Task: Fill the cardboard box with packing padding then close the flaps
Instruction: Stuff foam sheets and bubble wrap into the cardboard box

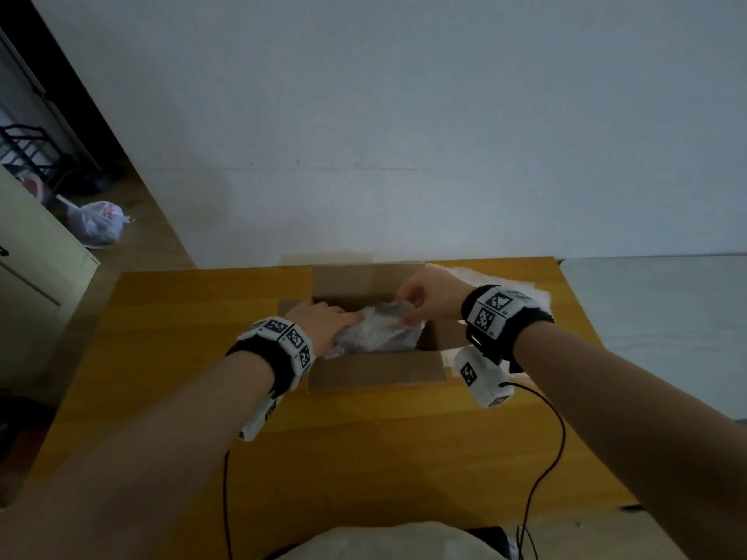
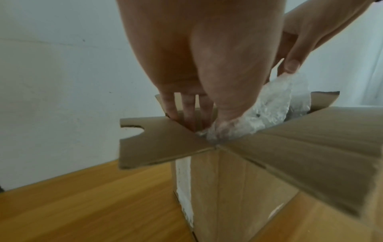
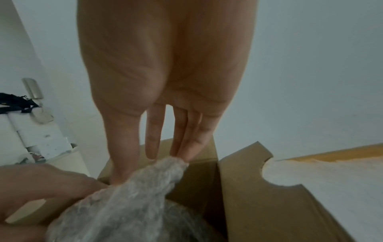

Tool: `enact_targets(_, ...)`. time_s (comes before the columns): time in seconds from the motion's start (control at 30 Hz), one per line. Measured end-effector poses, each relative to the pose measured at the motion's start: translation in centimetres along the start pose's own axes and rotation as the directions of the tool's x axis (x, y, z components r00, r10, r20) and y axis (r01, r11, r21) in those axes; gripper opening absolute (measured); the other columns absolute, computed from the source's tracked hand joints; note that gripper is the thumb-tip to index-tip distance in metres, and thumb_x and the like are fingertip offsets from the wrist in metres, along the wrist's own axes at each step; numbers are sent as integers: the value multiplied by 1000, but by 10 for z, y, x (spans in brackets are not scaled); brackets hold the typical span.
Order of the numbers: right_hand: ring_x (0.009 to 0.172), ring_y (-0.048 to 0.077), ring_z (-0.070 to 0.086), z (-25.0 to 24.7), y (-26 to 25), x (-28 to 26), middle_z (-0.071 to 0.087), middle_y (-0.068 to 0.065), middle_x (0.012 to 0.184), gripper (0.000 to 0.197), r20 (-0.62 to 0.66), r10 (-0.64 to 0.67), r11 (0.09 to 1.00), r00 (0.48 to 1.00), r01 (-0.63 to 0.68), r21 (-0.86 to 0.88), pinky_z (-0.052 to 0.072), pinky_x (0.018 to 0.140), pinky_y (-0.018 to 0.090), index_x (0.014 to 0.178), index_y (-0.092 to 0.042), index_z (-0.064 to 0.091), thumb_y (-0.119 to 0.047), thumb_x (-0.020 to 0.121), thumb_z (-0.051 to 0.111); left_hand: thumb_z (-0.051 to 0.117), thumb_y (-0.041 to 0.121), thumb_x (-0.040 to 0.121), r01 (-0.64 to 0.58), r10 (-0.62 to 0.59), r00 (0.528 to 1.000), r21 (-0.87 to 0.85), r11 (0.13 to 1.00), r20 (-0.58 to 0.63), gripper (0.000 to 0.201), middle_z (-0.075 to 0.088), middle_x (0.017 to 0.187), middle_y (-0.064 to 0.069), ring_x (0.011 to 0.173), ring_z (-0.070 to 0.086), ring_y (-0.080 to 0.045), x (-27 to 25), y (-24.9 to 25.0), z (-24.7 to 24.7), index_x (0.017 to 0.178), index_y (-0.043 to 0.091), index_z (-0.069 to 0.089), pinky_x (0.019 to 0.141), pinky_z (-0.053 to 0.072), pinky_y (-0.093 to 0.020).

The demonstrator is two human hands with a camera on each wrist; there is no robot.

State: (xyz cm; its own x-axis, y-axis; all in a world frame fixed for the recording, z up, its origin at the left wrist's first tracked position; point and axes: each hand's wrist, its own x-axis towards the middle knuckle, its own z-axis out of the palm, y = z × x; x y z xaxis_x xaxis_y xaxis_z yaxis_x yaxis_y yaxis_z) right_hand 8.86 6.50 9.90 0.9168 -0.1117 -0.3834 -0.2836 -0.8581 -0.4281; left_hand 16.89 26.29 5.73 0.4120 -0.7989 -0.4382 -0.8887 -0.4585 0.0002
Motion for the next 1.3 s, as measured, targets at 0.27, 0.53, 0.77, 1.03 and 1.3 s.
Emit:
enact_targets(0.27, 77, 12, 63, 24, -26, 16, 71, 8, 100, 18, -13, -27, 998, 1000, 28, 63, 53, 75, 21, 99, -7, 71, -11, 82, 70, 58, 22, 90, -13, -31, 973, -193, 981, -227, 57, 45, 138, 1, 118, 48, -19, -20, -4, 7, 142, 26, 35, 92, 45, -29)
enact_targets(0.53, 94, 17, 67, 32, -45, 25, 71, 6, 102, 23, 13, -100, 995, 995, 100, 13, 54, 82, 24, 102, -12, 73, -6, 85, 59, 22, 42, 101, -132, 96, 953, -110, 985, -288, 49, 9, 159, 4, 134, 35, -17, -37, 5, 31, 148, 32, 20, 107, 35, -34)
enact_targets(0.77, 106, 16, 62, 2, -17, 9, 68, 3, 108, 40, 42, -50, 998, 998, 49, 24, 50, 86, 24, 108, -11, 70, 9, 84, 44, 16, 37, 103, -14, 9, 997, -68, 998, -82, 46, 26, 155, 0, 134, 38, -25, -17, 9, 28, 147, 28, 23, 110, 29, -36)
enact_targets(1.03, 93, 14, 62, 11, -14, 9, 69, 4, 110, 32, 70, -56, 996, 996, 51, 72, 52, 84, 27, 113, -14, 67, -15, 82, 70, 24, 30, 102, 17, -26, 994, -88, 996, -102, 38, 51, 136, -2, 119, 49, -23, -6, 1, 33, 130, 20, 47, 102, 37, -35)
enact_targets(1.3, 107, 30, 60, 41, -59, 29, 63, 17, 119, 30, 221, -58, 976, 973, 102, -192, 46, 93, 37, 116, 1, 60, -15, 94, 48, 48, 27, 95, -66, 16, 874, -86, 994, -486, 36, 52, 131, -10, 114, 54, -25, -40, -3, 36, 126, 9, 50, 92, 46, -33)
